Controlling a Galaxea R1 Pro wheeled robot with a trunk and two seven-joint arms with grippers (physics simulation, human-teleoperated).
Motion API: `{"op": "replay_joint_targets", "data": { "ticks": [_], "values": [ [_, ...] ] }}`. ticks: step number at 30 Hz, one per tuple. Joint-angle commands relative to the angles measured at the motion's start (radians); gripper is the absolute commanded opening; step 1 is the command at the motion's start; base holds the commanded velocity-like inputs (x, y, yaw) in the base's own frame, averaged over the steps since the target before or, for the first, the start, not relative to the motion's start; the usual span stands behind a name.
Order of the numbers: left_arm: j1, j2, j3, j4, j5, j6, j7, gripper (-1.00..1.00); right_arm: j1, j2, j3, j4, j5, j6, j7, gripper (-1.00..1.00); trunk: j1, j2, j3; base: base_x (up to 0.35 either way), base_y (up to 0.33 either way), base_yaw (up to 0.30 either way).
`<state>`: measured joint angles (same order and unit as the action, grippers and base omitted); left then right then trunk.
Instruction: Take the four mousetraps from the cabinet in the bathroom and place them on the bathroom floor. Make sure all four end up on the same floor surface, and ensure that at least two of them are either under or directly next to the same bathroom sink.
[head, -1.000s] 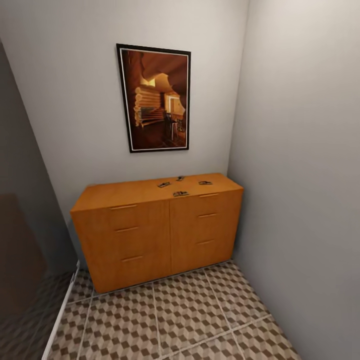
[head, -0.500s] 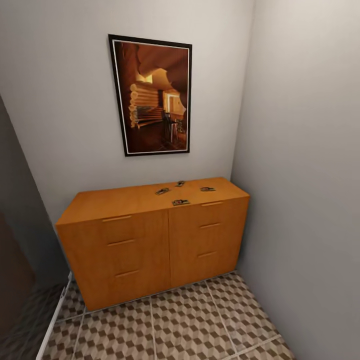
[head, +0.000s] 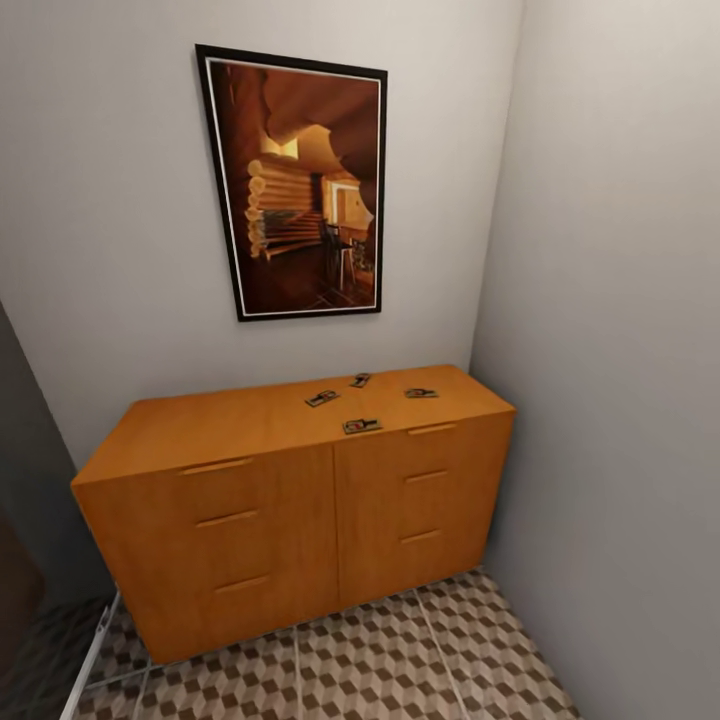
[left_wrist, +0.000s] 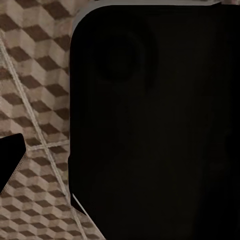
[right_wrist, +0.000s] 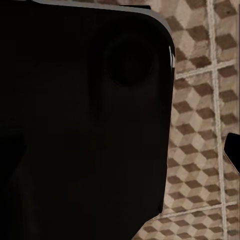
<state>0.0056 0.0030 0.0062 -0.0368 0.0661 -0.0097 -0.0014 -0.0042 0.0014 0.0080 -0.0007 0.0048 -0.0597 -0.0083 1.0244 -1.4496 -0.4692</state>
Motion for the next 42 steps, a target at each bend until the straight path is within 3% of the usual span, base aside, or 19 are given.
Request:
{"op": "replay_joint_targets", "data": {
  "ticks": [1,13,42],
  "values": [
    [0.0,0.0,0.0,-0.002,0.007,-0.001,0.0,1.0,0.0,0.0,0.001,0.001,0.0,-0.003,-0.001,1.0,0.001,0.0,-0.001,0.32,0.0,0.0],
    [0.0,0.0,0.0,-0.001,0.006,-0.001,0.0,1.0,0.0,0.0,0.001,0.001,0.0,-0.003,-0.001,1.0,0.001,0.0,-0.001,0.234,0.0,0.0],
    [0.0,-0.004,0.001,-0.002,0.006,-0.001,0.001,1.0,0.0,-0.005,-0.001,0.001,-0.003,-0.001,-0.001,1.0,0.001,0.0,-0.001,0.014,0.0,0.0]
  ]
}}
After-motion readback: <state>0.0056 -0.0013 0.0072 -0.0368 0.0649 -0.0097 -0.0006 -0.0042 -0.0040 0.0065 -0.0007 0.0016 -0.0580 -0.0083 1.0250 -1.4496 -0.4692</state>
